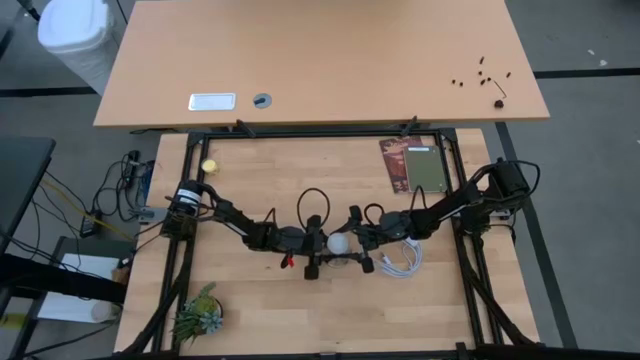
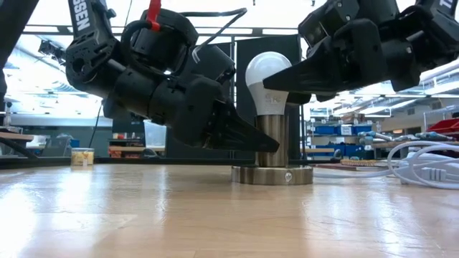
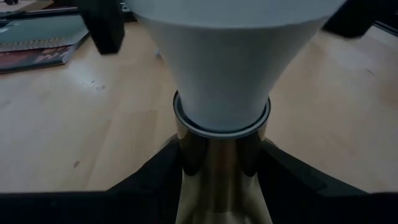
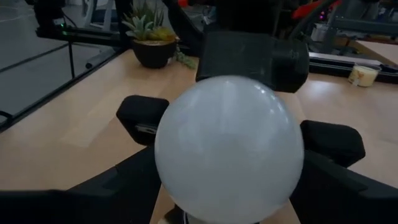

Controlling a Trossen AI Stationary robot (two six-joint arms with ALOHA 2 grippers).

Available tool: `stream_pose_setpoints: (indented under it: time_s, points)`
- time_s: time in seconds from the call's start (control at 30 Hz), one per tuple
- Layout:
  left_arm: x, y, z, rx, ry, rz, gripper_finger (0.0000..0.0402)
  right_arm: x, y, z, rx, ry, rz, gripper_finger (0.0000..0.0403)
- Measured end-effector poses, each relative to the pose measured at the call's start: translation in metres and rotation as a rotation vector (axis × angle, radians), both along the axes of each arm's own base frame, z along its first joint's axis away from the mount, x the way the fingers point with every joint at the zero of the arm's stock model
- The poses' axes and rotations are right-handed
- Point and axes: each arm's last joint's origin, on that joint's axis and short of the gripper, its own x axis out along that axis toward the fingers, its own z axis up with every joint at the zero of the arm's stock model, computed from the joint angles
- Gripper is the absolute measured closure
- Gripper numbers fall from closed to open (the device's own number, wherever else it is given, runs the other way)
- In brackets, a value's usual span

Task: Screw lightbulb
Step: Insert the light bulb into the lamp

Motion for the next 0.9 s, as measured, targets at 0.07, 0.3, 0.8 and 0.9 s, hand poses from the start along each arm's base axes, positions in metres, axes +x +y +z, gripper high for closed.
stream_pose_setpoints:
  time_s: [0.07,0.3,0.8,0.9]
  points:
    - [0.0002,0.0002,0.0003,-0.001,-0.005,0.003,0.0217,0.0000,-0.0019,-0.0013,-0.006,0.013,-0.015,0.0093]
    - [0.0005,0.0009,0.0012,-0.005,-0.016,0.029,0.0217,0.0021,-0.0060,0.0003,-0.008,0.005,-0.052,0.0093]
    - [0.0008,0.0014,0.0028,-0.039,-0.031,0.069,0.0217,0.0022,-0.0078,0.0000,-0.029,0.004,-0.100,0.0148]
    - [0.0010,0.0022,0.0034,-0.035,-0.036,0.098,0.0217,0.0021,-0.0088,-0.0003,-0.019,0.007,-0.140,0.0152]
